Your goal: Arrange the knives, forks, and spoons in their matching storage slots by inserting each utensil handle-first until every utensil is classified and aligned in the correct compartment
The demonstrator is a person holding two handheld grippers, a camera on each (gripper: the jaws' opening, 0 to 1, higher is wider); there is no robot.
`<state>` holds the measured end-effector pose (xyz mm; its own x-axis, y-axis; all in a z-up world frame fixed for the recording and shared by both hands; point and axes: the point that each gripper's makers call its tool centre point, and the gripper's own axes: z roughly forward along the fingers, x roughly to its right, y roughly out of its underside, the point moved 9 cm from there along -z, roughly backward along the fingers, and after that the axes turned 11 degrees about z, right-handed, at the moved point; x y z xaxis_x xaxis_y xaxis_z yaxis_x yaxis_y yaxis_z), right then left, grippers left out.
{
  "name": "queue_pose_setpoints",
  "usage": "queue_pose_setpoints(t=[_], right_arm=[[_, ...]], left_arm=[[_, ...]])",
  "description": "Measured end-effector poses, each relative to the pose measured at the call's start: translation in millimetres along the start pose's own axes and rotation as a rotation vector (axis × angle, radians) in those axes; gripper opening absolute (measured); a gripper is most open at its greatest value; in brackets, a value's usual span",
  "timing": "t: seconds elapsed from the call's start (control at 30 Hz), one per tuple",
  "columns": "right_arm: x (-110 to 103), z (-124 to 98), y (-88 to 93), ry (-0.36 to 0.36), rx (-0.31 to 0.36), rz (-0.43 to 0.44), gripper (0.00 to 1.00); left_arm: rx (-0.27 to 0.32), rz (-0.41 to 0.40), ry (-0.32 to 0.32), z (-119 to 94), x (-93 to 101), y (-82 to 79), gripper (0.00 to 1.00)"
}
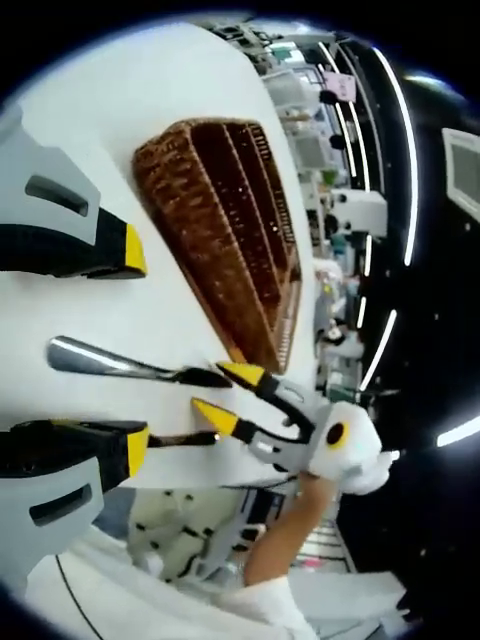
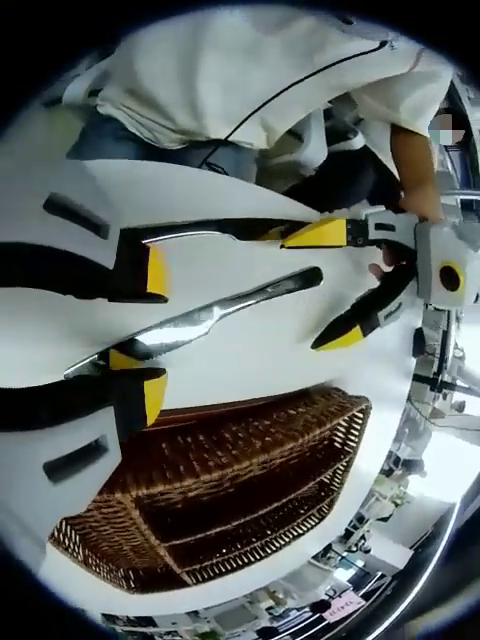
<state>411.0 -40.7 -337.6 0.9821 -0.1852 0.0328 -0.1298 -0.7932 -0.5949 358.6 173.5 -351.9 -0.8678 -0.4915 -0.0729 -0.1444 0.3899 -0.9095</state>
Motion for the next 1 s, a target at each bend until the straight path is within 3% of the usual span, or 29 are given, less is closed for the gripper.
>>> queue_pose_setpoints(t=[0.23, 0.57, 0.77, 1.0], right_arm=[[3.8, 2.2, 1.1, -0.079, -0.015, 0.059, 0.23], [2.1, 4.7, -4.0, -0.121, -0.074, 0.036, 0.18], [-1.2, 3.4, -5.7, -0.117, -0.094, 0.041, 0.14], [-6.0, -1.3, -5.4, -0.083, -0.108, 0.025, 0.17]], left_arm=[[0.004, 0.007, -0.012, -5.1, -0.5, 1.4, 0.57], [-0.003, 0.011, -0.015, -7.4, 0.0, 5.6, 0.57], [-0.011, 0.016, -0.016, -8.6, -1.7, 7.6, 0.57], [0.003, 0.023, -0.015, -8.2, -2.3, 3.3, 0.57]])
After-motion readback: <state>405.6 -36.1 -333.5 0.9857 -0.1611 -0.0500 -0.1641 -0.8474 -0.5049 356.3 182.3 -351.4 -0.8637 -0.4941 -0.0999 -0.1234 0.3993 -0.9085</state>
